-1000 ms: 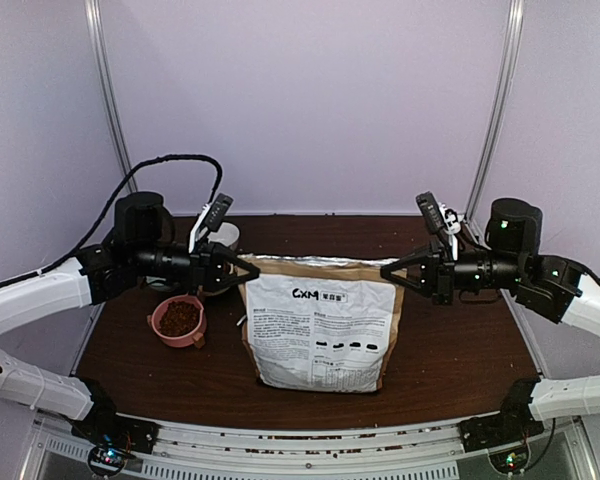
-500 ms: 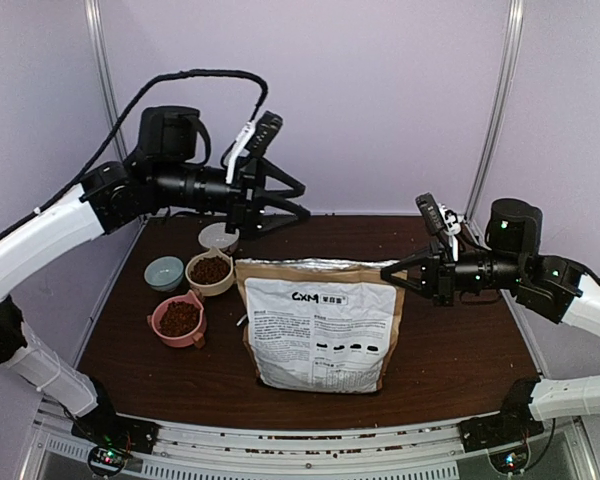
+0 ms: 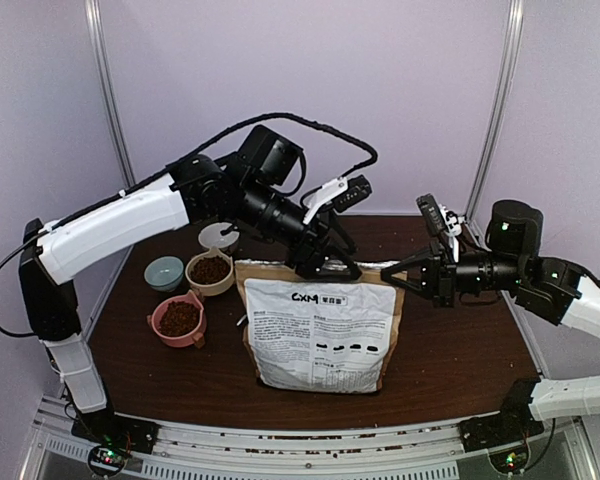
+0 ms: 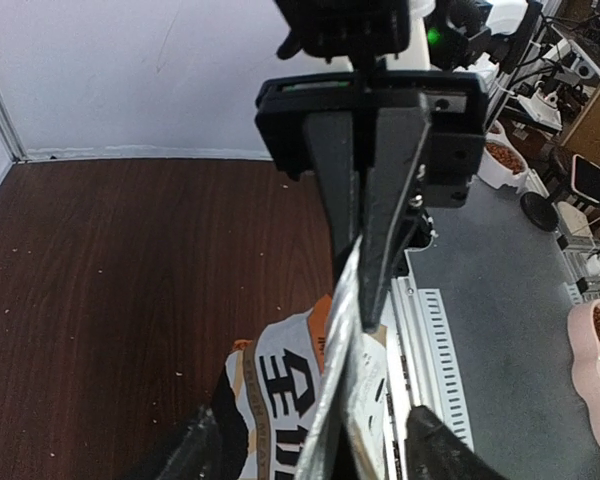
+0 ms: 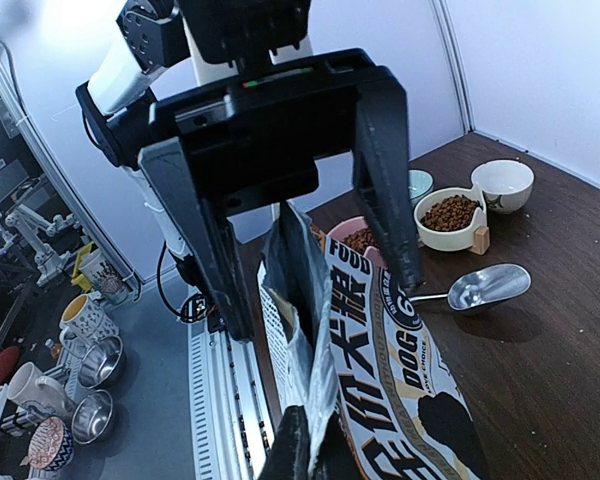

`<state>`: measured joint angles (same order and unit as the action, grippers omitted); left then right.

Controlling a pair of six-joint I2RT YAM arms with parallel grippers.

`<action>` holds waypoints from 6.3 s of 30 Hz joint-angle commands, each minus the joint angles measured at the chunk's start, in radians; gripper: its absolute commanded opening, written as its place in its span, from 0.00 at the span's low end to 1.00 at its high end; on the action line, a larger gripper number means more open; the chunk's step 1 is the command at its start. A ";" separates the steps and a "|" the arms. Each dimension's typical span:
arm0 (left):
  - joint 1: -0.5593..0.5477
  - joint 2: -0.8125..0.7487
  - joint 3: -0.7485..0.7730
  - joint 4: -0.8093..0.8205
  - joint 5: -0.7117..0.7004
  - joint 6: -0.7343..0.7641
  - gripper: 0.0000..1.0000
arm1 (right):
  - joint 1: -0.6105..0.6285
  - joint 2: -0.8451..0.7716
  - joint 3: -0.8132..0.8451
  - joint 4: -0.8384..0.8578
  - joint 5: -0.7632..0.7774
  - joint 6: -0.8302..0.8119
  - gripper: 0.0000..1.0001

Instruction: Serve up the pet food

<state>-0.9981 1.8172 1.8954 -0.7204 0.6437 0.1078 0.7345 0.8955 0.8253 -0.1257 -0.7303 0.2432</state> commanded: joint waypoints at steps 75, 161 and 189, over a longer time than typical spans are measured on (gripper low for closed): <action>-0.036 0.008 0.050 -0.068 -0.006 0.018 0.00 | 0.002 -0.043 -0.079 0.061 0.066 -0.002 0.15; -0.055 -0.028 0.099 -0.300 -0.382 0.110 0.12 | 0.002 -0.114 -0.110 0.064 0.084 -0.009 0.00; -0.025 -0.100 0.019 -0.300 -0.435 0.128 0.00 | 0.000 -0.116 -0.099 0.039 0.105 -0.018 0.00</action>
<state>-1.0527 1.7592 1.9282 -1.0080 0.2798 0.2249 0.7403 0.8009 0.7078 -0.0681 -0.6441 0.2348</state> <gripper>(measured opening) 0.025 0.022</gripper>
